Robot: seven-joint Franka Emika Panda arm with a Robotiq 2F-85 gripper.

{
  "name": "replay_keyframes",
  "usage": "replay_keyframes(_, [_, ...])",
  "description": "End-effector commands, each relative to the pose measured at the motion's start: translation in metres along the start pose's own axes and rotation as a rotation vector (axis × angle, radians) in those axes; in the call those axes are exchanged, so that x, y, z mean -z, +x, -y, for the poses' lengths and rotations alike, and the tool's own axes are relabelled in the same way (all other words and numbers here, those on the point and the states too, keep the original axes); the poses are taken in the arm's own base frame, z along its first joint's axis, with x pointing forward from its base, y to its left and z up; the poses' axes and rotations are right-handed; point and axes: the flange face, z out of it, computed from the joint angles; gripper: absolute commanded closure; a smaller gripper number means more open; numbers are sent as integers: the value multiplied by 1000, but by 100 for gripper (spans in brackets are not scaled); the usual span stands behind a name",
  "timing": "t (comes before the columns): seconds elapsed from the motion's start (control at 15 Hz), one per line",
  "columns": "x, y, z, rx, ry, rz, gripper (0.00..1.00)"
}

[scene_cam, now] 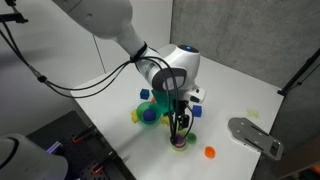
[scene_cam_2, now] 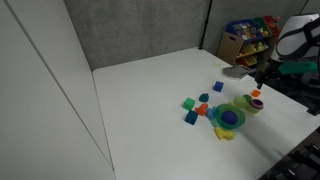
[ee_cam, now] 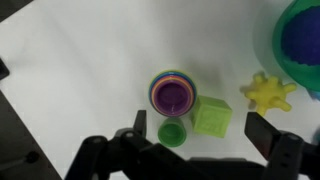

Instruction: Put the purple bowl in the yellow bowl

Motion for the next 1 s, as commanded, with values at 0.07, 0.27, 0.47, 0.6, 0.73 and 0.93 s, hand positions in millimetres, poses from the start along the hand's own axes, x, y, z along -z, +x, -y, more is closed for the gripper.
replay_keyframes(0.07, [84,-28,15,99,-70,-26,0])
replay_keyframes(0.27, [136,-52,20,160,-37,1,0])
replay_keyframes(0.47, [182,-81,23,193,-41,-2,0])
replay_keyframes(0.6, [209,-102,25,208,-35,-16,0])
replay_keyframes(0.73, [232,-123,25,224,-15,-32,0])
replay_keyframes(0.93, [260,-152,26,264,17,-61,0])
